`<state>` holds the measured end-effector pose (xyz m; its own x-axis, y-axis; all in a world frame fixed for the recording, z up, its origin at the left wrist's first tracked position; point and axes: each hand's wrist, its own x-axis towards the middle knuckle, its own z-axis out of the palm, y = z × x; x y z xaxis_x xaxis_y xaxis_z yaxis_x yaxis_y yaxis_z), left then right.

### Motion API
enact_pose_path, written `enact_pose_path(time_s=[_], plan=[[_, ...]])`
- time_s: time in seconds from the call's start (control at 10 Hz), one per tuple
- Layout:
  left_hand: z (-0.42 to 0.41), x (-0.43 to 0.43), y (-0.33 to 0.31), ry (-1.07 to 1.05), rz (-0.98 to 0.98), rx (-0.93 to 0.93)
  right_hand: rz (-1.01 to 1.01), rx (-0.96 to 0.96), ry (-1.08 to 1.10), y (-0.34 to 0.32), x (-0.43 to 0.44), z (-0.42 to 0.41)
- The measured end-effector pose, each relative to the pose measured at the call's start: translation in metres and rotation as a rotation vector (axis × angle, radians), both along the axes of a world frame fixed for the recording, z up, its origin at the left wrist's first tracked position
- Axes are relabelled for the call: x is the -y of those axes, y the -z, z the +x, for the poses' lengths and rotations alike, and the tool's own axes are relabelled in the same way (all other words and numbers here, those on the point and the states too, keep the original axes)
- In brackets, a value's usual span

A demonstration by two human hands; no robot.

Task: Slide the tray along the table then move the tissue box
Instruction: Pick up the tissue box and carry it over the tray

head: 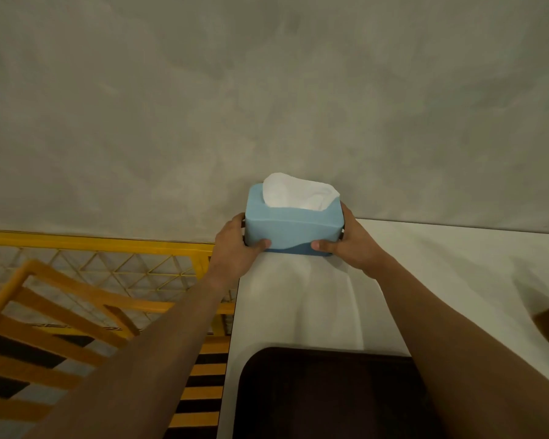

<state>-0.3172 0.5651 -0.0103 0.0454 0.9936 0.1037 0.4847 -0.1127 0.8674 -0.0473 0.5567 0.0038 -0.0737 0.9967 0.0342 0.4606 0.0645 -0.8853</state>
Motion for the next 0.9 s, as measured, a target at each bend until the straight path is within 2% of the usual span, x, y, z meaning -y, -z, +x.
enact_pose_path(time_s=[0.3,0.5,0.8,0.9], plan=[[0.008,-0.003,0.004,0.057,-0.072,-0.043,-0.025,0.045,0.11,0.017,0.003,0.001],[0.009,-0.007,0.003,0.05,-0.116,-0.091,-0.093,0.1,0.12,0.021,0.002,0.003],[0.009,-0.006,0.0,0.062,-0.174,-0.065,-0.134,0.106,0.087,0.015,0.004,0.002],[0.003,-0.001,-0.012,0.141,-0.26,-0.052,-0.138,0.113,0.068,0.006,0.007,0.001]])
